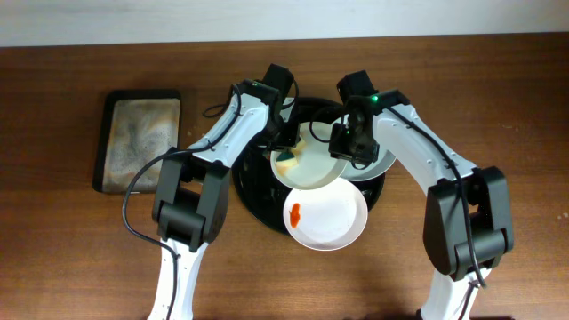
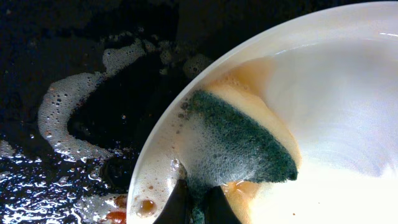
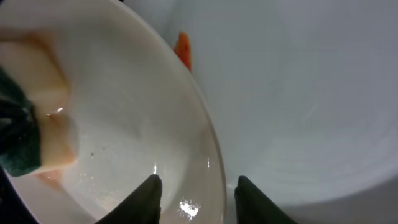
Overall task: Clean dirty plates on tray and stack at the side
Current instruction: 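Hold the plate tilted with the right gripper and scrub it with the sponge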
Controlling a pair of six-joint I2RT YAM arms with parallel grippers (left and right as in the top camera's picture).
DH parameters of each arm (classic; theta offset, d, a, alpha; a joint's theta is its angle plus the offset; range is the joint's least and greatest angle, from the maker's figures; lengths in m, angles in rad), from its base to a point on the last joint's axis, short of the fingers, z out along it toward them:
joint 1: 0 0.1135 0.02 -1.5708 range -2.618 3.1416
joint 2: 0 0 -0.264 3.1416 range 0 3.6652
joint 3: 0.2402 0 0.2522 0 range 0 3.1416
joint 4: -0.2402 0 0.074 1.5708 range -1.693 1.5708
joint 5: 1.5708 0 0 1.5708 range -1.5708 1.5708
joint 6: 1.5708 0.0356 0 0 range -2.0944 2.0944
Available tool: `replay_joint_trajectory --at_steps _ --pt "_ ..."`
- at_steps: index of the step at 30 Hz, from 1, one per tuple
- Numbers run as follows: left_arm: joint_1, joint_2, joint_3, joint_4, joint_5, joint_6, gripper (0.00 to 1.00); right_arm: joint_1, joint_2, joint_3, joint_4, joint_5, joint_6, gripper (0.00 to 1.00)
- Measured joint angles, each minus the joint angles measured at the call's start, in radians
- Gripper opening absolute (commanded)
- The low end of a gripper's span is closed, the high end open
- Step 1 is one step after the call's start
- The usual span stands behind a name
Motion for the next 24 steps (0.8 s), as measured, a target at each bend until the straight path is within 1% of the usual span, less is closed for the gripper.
replay_joint_trajectory --at_steps 4,6,8,11,20,21,22,23,24 --pt "0.0 0.0 0.0 0.0 -0.001 0.0 0.0 -0.002 0.012 -0.034 0.035 -0.018 0.003 0.27" --pt "0.0 0.0 0.0 0.0 -0.003 0.0 0.0 -0.002 0.016 -0.04 0.047 -0.024 0.003 0.22" --pt "0.0 0.0 0.0 0.0 -0.003 0.0 0.0 -0.003 0.017 -0.04 0.048 -0.026 0.006 0.19" --pt "0.0 0.0 0.0 -0.003 -0.008 0.0 0.0 -0.01 0.017 -0.04 0.051 -0.027 0.004 0.04" --pt "0.007 -0.001 0.0 -0.004 -0.027 0.0 0.0 -0.016 0.017 -0.04 0.057 -0.029 -0.002 0.04" --pt "0.007 -0.001 0.0 -0.004 -0.027 0.0 0.04 -0.016 0.017 -0.04 0.058 -0.029 -0.004 0.04" --pt "0.007 -0.001 0.0 -0.005 -0.027 0.0 0.1 -0.016 0.017 -0.04 0.059 -0.028 -0.005 0.04" --pt "0.007 -0.001 0.0 -0.005 -0.027 -0.001 0.24 -0.016 0.015 -0.04 0.059 -0.026 -0.008 0.04" --pt "0.007 -0.001 0.001 -0.005 -0.026 0.001 0.26 -0.016 0.013 -0.04 0.059 -0.026 -0.013 0.04"
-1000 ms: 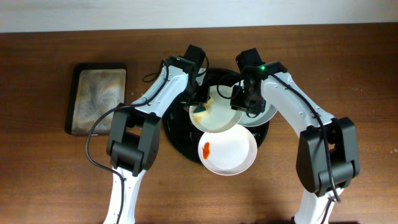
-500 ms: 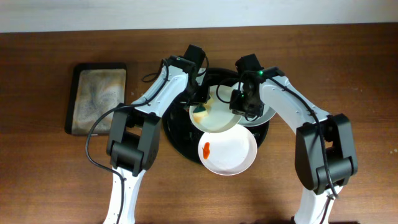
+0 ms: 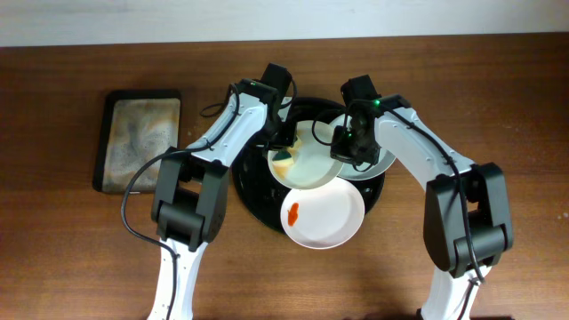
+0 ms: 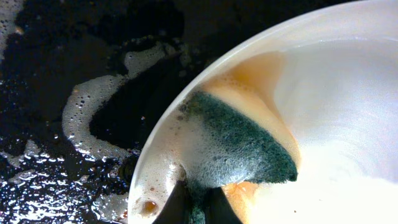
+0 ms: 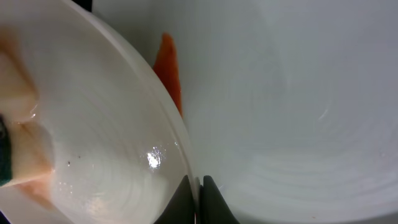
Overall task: Clean dirty plates on tray and stack at the side
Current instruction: 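Hold the plate tilted with the right gripper and scrub it with the sponge, then lift the cleaned plate with the right gripper and carry it right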
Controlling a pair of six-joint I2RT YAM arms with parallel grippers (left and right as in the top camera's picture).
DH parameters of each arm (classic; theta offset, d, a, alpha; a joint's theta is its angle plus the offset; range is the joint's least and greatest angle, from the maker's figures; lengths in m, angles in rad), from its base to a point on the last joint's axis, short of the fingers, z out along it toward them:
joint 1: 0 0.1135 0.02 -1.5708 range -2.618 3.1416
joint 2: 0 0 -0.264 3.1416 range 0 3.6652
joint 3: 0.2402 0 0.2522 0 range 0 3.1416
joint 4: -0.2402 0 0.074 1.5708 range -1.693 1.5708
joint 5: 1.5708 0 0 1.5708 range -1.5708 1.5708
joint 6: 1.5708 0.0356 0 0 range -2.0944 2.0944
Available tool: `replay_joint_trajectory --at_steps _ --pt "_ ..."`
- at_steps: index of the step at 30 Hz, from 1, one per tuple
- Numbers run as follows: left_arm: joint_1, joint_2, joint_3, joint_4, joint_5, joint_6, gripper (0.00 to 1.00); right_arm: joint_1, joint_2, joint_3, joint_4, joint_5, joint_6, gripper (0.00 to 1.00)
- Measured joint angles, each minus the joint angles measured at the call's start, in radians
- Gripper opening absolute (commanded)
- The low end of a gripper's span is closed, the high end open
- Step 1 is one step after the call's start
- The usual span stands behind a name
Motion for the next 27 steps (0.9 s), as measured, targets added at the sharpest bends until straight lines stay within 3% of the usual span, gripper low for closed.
replay_joint_trajectory --at_steps 2,3,5,11,15,16,23,27 --pt "0.0 0.0 0.002 -0.008 -0.005 -0.002 0.25 0.0 -0.003 0.002 0.0 0.004 -0.016 0.04" --pt "0.003 0.0 0.004 -0.015 -0.003 -0.003 0.13 0.0 -0.003 0.005 -0.003 0.008 -0.022 0.04" --pt "0.005 0.002 0.015 -0.034 -0.003 -0.003 0.0 0.0 -0.006 0.014 -0.009 0.019 -0.034 0.04" --pt "-0.002 0.01 0.057 -0.079 -0.028 -0.001 0.01 0.004 -0.051 0.018 -0.02 0.072 -0.065 0.04" --pt "-0.006 0.011 0.062 -0.081 -0.03 0.002 0.35 0.009 -0.098 0.019 -0.036 0.11 -0.09 0.04" --pt "-0.007 0.011 0.064 -0.082 -0.035 -0.003 0.38 0.009 -0.106 0.021 -0.043 0.124 -0.092 0.04" --pt "-0.005 -0.001 0.073 -0.082 -0.107 -0.001 0.37 0.009 -0.117 0.05 -0.099 0.209 -0.155 0.04" --pt "0.029 -0.023 0.073 -0.084 -0.162 -0.002 0.24 0.005 -0.118 0.099 -0.137 0.256 -0.197 0.04"
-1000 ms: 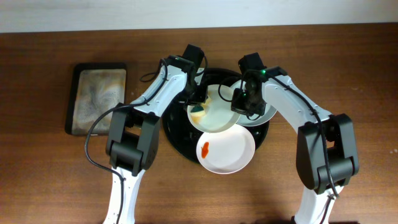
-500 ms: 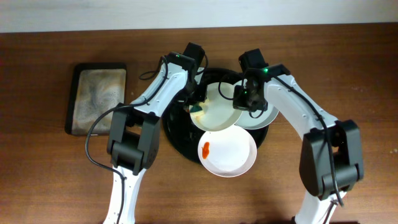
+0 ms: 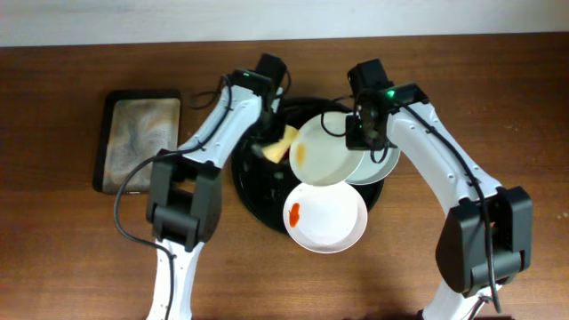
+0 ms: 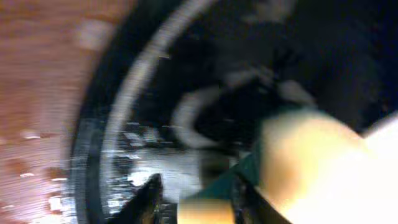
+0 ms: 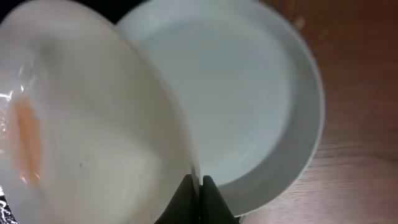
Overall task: Clean dirty plates on tray and stack at the side
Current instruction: 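Lift the cleaned plate with the right gripper and carry it right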
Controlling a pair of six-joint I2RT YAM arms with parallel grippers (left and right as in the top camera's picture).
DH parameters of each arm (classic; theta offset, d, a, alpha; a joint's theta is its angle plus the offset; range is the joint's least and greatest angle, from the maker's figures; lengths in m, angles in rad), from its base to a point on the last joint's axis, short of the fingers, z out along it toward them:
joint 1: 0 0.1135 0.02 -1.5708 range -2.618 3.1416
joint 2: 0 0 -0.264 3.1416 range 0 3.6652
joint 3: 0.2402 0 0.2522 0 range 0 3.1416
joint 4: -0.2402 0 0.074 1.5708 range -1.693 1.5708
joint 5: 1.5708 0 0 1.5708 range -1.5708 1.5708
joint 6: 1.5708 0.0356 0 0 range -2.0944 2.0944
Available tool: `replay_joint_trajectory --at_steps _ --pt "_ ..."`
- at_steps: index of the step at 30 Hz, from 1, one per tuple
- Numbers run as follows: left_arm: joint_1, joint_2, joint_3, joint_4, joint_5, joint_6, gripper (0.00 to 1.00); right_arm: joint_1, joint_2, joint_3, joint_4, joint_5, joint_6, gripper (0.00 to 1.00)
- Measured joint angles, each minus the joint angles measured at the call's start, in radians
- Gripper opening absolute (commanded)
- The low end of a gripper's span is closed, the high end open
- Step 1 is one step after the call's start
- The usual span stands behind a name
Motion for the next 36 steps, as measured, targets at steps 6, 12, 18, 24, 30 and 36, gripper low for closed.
replay_joint_trajectory --at_steps 6,12,18,24,30,36 --pt "0.024 -0.005 0.0 -0.005 -0.032 0.001 0.09 0.002 -0.003 0.076 -0.051 0.043 -0.047 0.04" --pt "0.019 -0.006 0.0 -0.005 -0.032 0.001 0.13 0.043 -0.007 0.103 -0.079 0.156 -0.088 0.04" --pt "0.04 -0.024 0.0 -0.006 0.003 0.001 0.17 0.159 -0.007 0.103 -0.079 0.341 -0.113 0.04" --pt "0.162 -0.124 0.001 -0.015 0.1 0.002 0.19 0.247 -0.007 0.103 -0.053 0.512 -0.128 0.04" --pt "0.214 -0.166 0.002 -0.037 0.144 0.006 0.19 0.291 -0.007 0.104 0.0 0.672 -0.169 0.04" --pt "0.206 -0.166 0.002 -0.053 0.158 0.015 0.2 0.375 -0.007 0.104 0.006 0.813 -0.197 0.04"
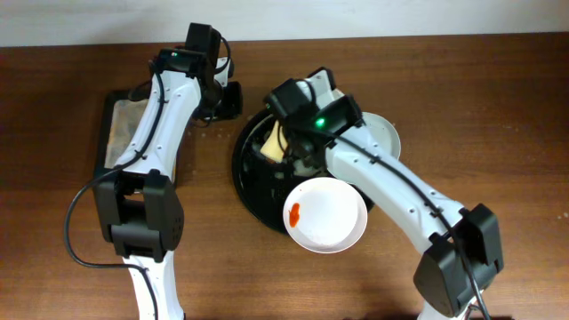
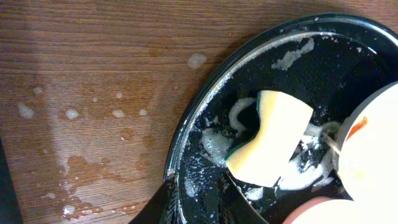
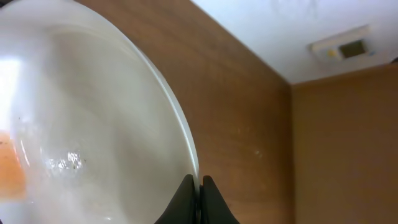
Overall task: Clean dirty plates on tray and stack at the side
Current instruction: 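Lift the cleaned plate with the right gripper and carry it right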
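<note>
A yellow-and-green sponge (image 2: pixel 270 140) lies loose in the foamy black round tray (image 2: pixel 205 112). My left gripper (image 2: pixel 202 208) hangs open and empty over the tray's left rim, seen from above at the tray's upper left (image 1: pixel 228 100). Pinching the rim of a wet white plate (image 3: pixel 93 124), my right gripper (image 3: pixel 194 199) is shut; the plate stands steeply tilted with a faint orange smear at its left edge. Another white plate with a red stain (image 1: pixel 324 215) rests at the tray's front. A pale plate (image 1: pixel 384 133) lies at the tray's right side, partly under my right arm.
A dark rectangular tray with a grey cloth (image 1: pixel 133 133) sits on the wooden table to the left, half under my left arm. Foam drops (image 2: pixel 68 114) and wet patches spot the wood beside the round tray. My right arm (image 1: pixel 382 173) crosses over the round tray.
The left gripper has let the sponge drop into the tray and now sits farther up and left, open. The right arm has swung left over the tray, and its plate stands more on edge.
First the left gripper pressed the sponge on a soapy plate while the right jaws stood open around its rim. Then the right gripper was shut on the rim. Then the plate was up off the tray, the sponge apart from it. Now the sponge lies loose.
</note>
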Controlling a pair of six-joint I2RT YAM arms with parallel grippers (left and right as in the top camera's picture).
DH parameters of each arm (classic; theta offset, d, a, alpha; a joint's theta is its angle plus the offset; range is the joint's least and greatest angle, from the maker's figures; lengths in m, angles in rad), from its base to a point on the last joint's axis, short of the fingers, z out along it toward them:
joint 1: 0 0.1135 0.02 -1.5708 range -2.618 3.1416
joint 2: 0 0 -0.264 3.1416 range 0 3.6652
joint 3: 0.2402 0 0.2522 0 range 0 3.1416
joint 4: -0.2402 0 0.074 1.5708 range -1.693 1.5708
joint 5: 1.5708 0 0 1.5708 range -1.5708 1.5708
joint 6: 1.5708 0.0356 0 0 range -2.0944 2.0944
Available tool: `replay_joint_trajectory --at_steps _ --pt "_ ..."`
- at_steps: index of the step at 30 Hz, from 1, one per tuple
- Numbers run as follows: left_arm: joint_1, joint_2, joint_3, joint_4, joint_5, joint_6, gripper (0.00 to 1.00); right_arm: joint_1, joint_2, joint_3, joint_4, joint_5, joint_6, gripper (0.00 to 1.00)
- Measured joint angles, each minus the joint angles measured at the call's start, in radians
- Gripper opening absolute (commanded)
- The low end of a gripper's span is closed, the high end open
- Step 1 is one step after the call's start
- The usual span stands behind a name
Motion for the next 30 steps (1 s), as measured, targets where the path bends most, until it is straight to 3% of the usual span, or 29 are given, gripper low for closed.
replay_joint_trajectory --at_steps 13,30 --pt "0.0 0.0 0.0 -0.001 0.003 0.009 0.21 0.115 0.0 0.0 0.004 0.171 -0.017 0.04" --pt "0.0 0.0 0.0 -0.001 0.003 0.01 0.22 0.127 0.0 0.002 0.005 0.194 0.0 0.04"
